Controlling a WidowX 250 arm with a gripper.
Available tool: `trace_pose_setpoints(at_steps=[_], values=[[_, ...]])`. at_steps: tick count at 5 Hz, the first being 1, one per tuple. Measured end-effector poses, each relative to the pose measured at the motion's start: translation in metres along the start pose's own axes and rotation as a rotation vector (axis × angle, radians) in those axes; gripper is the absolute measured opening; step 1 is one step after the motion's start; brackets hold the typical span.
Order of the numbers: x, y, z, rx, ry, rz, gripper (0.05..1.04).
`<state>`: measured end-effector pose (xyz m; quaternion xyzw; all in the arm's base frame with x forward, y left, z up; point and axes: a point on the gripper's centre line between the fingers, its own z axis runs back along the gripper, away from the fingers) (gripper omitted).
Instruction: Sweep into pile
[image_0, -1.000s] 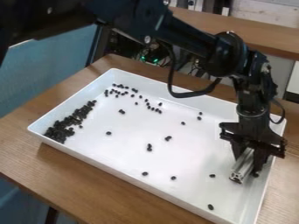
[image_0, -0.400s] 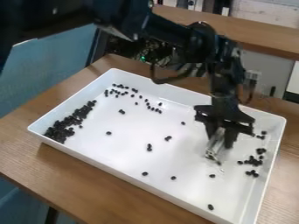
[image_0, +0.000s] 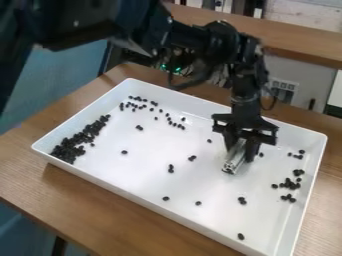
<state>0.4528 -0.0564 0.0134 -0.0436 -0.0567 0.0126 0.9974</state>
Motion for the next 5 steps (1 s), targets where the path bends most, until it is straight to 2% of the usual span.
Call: trace_pose_setpoints(at_steps=[1, 2, 3, 4, 5], values=[[-0.004, 0.018, 0.001, 0.004, 0.056, 0.041, 0.403], [-0.01, 0.045, 0.003, 0.047, 0.044, 0.089, 0.403], [-0.014, 0.064, 0.003, 0.06, 0.05, 0.137, 0.403], [-0.018, 0.103, 0.007, 0.067, 0.059, 0.234, 0.403], [-0.023, 0.138, 0.011, 0.05, 0.066, 0.323, 0.403]])
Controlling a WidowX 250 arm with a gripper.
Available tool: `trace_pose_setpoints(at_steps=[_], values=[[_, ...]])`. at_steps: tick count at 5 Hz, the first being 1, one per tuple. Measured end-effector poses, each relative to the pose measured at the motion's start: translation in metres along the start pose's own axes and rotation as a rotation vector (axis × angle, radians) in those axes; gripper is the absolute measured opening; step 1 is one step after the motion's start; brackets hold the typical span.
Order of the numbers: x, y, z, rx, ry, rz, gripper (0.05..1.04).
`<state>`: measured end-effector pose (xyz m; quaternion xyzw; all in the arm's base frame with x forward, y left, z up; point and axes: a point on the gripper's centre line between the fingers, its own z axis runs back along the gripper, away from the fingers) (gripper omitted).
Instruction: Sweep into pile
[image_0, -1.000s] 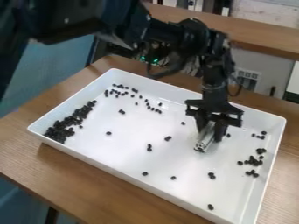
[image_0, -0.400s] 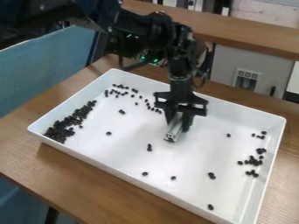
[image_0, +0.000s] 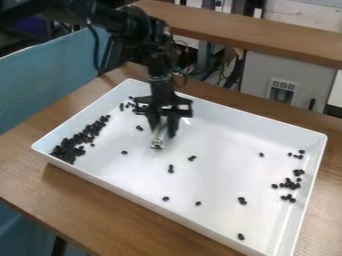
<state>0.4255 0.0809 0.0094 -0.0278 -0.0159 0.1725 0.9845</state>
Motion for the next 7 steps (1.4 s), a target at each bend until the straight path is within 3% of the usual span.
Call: trace_pose_setpoints(at_steps=[4, 5, 7], values=[[-0.013, 0.077, 0.005, 0.045, 0.004, 0.163, 0.403], [-0.017, 0.077, 0.01, 0.049, -0.005, 0.148, 0.403], [-0.021, 0.023, 0.037, 0.05, -0.069, 0.016, 0.403]])
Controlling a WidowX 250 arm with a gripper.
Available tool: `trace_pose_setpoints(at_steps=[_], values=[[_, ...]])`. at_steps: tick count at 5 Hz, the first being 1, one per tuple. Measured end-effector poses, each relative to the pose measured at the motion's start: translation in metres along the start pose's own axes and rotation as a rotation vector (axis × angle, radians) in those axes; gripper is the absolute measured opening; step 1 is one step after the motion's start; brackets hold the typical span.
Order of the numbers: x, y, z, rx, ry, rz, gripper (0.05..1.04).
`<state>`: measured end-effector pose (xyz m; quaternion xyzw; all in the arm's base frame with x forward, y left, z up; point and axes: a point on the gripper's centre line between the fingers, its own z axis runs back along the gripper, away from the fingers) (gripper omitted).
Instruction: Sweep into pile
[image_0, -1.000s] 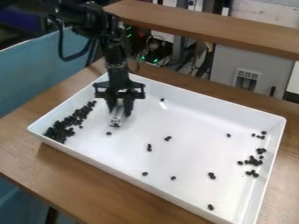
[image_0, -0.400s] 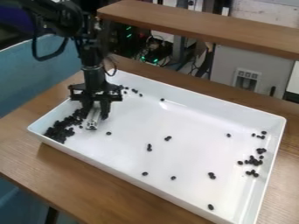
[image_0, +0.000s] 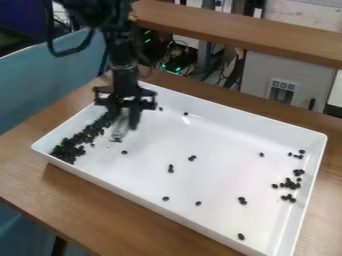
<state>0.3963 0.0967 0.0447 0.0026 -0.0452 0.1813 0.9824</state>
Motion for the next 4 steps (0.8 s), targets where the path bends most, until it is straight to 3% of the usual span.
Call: trace_pose_setpoints(at_steps=[2, 4], values=[[-0.024, -0.067, 0.016, -0.016, -0.036, -0.178, 0.403], [-0.054, -0.152, 0.006, -0.128, -0.04, -0.369, 0.403]])
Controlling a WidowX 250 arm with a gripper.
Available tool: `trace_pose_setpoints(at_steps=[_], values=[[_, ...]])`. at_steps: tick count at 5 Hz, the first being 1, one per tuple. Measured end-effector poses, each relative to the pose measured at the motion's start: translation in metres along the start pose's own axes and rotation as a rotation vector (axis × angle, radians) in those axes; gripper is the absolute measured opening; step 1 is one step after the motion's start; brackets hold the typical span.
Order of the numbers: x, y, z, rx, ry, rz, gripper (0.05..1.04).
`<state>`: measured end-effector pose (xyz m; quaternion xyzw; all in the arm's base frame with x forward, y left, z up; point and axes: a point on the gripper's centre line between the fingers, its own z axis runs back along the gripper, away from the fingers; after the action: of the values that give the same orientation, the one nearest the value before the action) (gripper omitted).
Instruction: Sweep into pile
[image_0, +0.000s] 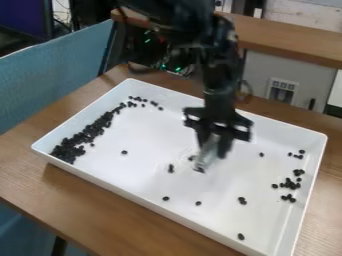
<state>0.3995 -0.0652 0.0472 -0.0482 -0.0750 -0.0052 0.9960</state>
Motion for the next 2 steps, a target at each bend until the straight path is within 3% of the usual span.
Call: trace_pose_setpoints(at_steps=[2], values=[[-0.008, -0.053, -0.023, -0.016, 0.063, -0.14, 0.403]])
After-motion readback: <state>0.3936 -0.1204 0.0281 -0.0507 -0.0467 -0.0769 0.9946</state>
